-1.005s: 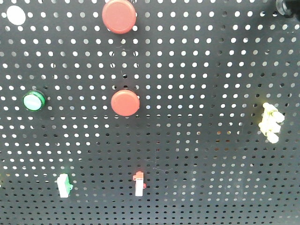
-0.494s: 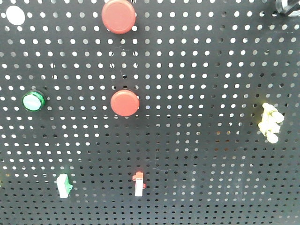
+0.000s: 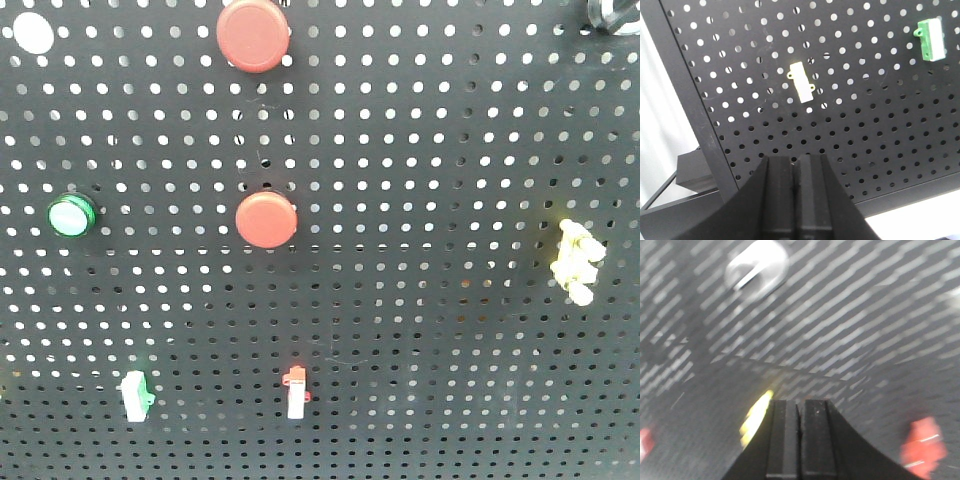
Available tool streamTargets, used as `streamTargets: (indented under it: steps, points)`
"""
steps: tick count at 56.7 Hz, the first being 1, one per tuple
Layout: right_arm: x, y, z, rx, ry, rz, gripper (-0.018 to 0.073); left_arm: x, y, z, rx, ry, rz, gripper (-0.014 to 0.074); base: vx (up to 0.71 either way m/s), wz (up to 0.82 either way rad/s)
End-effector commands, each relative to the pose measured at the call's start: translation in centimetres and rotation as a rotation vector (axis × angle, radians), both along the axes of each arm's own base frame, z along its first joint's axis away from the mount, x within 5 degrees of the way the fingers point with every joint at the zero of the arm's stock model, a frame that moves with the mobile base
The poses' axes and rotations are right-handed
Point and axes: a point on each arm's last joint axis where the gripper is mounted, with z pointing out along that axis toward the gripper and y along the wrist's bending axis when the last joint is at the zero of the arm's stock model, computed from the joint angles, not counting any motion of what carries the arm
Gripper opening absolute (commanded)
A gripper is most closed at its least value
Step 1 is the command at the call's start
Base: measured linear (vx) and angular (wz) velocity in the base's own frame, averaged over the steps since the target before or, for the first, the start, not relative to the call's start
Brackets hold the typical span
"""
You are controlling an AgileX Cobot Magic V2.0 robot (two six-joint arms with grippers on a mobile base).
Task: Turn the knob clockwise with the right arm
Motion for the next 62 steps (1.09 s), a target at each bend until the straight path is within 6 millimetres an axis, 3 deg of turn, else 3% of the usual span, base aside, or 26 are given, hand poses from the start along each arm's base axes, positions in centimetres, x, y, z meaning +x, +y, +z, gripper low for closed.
streamTargets:
  steps: [1,7,16,34,43,55,62]
  points:
    - [-0.2,0.5,-1.7,-0.014,-0.134,0.064,-0.0008,-0.1,-0.1,-0.3,-0.014,-0.059,-0.013,-0.0006,0.00,0.00]
    - [-0.2,1.1,-5.2,-0.074,-0.237,0.127,-0.0008,-0.1,-0.1,-0.3,-0.014,-0.059,-0.013,-0.0006,0.00,0.00]
    - [0.2,2.5,-8.6,-0.194,-0.378,0.218,-0.0008,-0.1,-0.1,-0.3,-0.014,-0.059,-0.013,-0.0006,0.00,0.00]
    - [0.9,3.6,-12.8,-0.235,-0.318,0.287,-0.0008,-0.1,-0.1,-0.3,-0.014,-0.059,-0.013,-0.0006,0.00,0.00]
    - [1.1,3.6,-13.7,-0.253,-0.279,0.279,-0.0008,-0.1,-0.1,-0.3,-0.014,-0.059,-0.013,-0.0006,0.00,0.00]
    - [0.9,3.9,-14.2,0.062,-0.105,0.291,-0.0008,-0.1,-0.1,-0.3,-0.014,-0.059,-0.013,-0.0006,0.00,0.00]
    - [1.0,4.5,-16.8,0.103,-0.009,0.327,-0.0008,-0.1,-0.1,-0.3,-0.014,-0.059,-0.013,-0.0006,0.00,0.00]
